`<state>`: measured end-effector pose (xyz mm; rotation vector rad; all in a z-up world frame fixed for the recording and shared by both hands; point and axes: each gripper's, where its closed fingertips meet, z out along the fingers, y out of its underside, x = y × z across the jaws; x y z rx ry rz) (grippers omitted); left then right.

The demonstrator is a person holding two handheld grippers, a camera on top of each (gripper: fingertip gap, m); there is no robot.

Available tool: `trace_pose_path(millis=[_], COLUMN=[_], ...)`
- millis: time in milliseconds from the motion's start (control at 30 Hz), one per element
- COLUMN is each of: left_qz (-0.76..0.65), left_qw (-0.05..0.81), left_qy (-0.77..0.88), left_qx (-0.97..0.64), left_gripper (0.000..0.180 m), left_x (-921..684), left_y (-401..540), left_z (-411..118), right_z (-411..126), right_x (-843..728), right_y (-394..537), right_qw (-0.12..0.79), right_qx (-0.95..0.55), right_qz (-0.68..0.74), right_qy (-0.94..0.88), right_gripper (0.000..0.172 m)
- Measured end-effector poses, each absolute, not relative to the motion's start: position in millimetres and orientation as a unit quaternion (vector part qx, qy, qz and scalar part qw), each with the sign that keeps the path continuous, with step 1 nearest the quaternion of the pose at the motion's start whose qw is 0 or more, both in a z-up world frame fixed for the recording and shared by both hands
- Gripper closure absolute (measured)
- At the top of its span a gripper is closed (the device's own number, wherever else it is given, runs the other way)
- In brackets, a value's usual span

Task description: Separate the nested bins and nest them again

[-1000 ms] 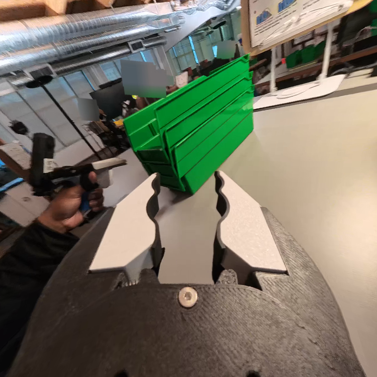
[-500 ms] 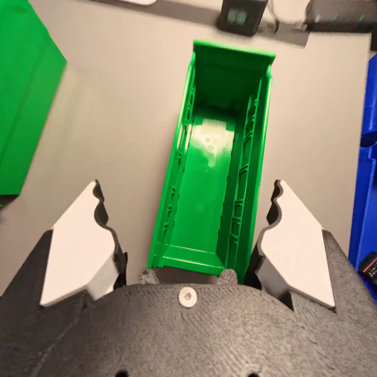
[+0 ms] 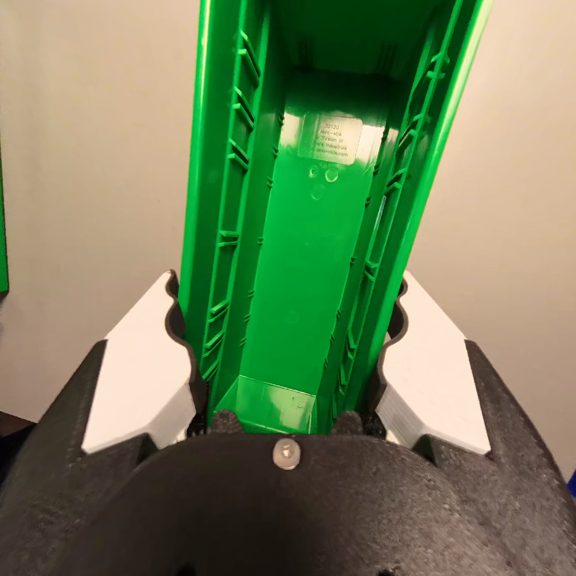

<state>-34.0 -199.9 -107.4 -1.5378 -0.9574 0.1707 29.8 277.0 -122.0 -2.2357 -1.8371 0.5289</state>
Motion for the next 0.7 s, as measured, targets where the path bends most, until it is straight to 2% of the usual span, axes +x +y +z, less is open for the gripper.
trace_pose_path(millis=[200,400,567,700], left_qz=[0.074,0.065,0.063,0.064], left_qw=[0.622,0.629,0.625,0.621], left_qy=[-0.415,-0.417,-0.417,-0.418], left_qx=[-0.66,-0.653,-0.657,-0.66], left_gripper=[0.099,0.1,0.1,0.1], left_x=[-33.7,-33.5,-33.4,-33.8], left_y=[-201.7,-202.9,-201.7,-201.0], left_z=[-104.7,-103.4,-104.7,-106.3], right_z=[-117.9,-102.5,-63.2,-5.6], right_x=[33.3,29.6,19.6,3.8], right_y=[271.4,248.0,222.1,183.5], right_qw=[0.099,0.089,0.084,0.085], right_qx=[-0.769,-0.76,-0.744,-0.72], right_qz=[0.16,0.197,0.272,0.349], right_qy=[-0.611,-0.613,-0.605,-0.594], right_gripper=[0.058,0.063,0.064,0.063])
